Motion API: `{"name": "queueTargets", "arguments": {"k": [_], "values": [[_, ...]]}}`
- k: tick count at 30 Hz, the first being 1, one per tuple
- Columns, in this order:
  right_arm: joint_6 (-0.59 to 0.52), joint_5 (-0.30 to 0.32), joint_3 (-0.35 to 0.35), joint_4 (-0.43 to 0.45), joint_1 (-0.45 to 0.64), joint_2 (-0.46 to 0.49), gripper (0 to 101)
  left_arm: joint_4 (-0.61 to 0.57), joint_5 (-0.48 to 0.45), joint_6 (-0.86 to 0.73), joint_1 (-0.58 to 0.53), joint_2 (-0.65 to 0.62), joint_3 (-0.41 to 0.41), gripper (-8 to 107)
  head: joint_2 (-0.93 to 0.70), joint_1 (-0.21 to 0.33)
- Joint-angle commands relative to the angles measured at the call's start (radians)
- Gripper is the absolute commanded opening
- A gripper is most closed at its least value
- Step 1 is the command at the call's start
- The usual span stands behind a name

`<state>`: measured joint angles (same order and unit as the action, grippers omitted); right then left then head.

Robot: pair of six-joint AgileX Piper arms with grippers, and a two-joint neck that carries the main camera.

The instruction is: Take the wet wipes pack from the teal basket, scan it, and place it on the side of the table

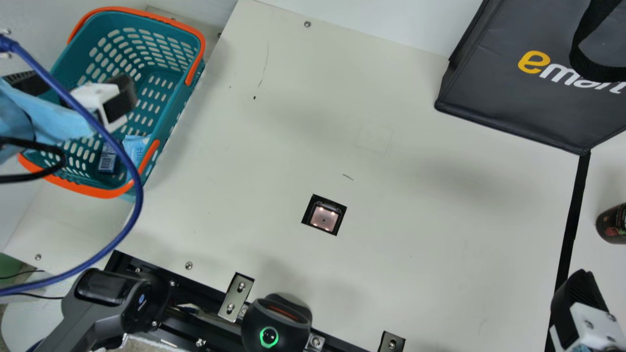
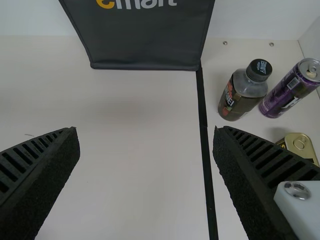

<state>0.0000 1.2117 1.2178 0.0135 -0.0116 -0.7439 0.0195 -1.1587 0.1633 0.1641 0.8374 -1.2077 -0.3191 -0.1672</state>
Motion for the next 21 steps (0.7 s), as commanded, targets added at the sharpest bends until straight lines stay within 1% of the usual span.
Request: {"name": "queueTargets", "arguments": {"k": [1,6,10,16,21], "values": [[0.000,0.000,0.000,0.000,0.000,0.000,95,0.002,0.010,0.030,0.065,0.009,0.007,90,-0.002,0.029],[0.000,0.000,0.000,0.000,0.000,0.000,95,0.005,0.043,0.053,0.164,0.043,0.026,90,-0.002,0.029],[0.000,0.000,0.000,0.000,0.000,0.000,95,0.005,0.068,0.016,0.213,0.083,0.040,90,-0.002,0.029],[0.000,0.000,0.000,0.000,0.000,0.000,95,0.000,0.101,-0.070,0.252,0.165,0.046,90,-0.002,0.029],[0.000,0.000,0.000,0.000,0.000,0.000,95,-0.017,0.125,-0.145,0.275,0.255,0.033,90,-0.002,0.029]]}}
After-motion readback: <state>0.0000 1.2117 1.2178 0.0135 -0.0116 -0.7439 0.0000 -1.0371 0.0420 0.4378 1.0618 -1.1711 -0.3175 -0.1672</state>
